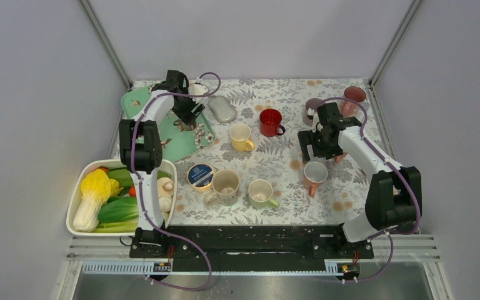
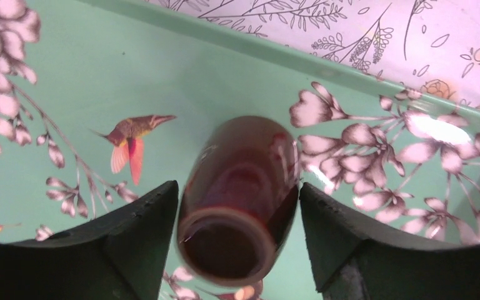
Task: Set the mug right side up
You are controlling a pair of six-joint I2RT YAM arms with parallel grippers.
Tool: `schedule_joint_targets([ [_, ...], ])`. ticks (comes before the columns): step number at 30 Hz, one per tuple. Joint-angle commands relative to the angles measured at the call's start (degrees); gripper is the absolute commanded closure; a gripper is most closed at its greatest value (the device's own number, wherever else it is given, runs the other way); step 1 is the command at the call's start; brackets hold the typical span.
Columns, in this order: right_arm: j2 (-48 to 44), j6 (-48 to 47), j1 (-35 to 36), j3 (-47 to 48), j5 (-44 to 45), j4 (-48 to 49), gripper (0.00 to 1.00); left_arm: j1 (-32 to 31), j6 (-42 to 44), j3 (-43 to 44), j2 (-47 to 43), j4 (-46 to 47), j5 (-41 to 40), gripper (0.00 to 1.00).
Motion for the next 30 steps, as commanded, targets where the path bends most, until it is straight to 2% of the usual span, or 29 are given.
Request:
schedule_joint_targets([
  [1,-0.9,-0.8,0.6,1.6,-0.7,-0.8,0.01,0.2,-0.6,3.8,1.8,-1.5,-0.3,0.31],
  [5,-2.1,-1.0,0.6,2.1,-1.0,-0.8,0.01,0.2,-0.3,3.1,1.3,-2.7,-0.2,0.45],
  [7,-2.7,-0.8,0.6,2.4,-0.9,-0.7,0.0,0.2,-0.2,3.1,1.0,-3.5,0.0,0.64],
  [9,-3.4,-0.4,0.6,2.6,-0.5,-0.6,0.0,0.2,-1.0,3.8,0.7,-4.2,0.3,0.92],
  [10,-3.9,-0.3,0.6,2.7,-0.2,-0.6,0.01,0.2,-1.8,4.1,0.3,-4.4,0.3,1.0],
  [17,-10.1,1.4,0.6,4.4,1.0,1.6,0.01,0.5,-10.1,3.5,-6.7,-1.0,1.7,1.0],
  [21,-15.1,8.9,0.9,3.3,-1.8,7.6,0.01,1.2,-16.6,3.8,-9.7,-0.6,4.3,1.0],
  [26,-20.6,16.1,7.1,-0.9,-7.2,20.6,0.0,1.4,-23.7,3.8,-14.6,-1.4,11.0,1.0],
  [28,-21.5,20.4,9.9,-3.1,-11.4,29.3,0.01,1.4,-26.6,3.9,-16.4,-1.8,15.3,1.0],
  [30,-21.2,27.3,13.0,-7.0,-15.4,42.4,0.01,1.3,-30.2,4.3,-18.2,-2.7,21.5,1.0],
])
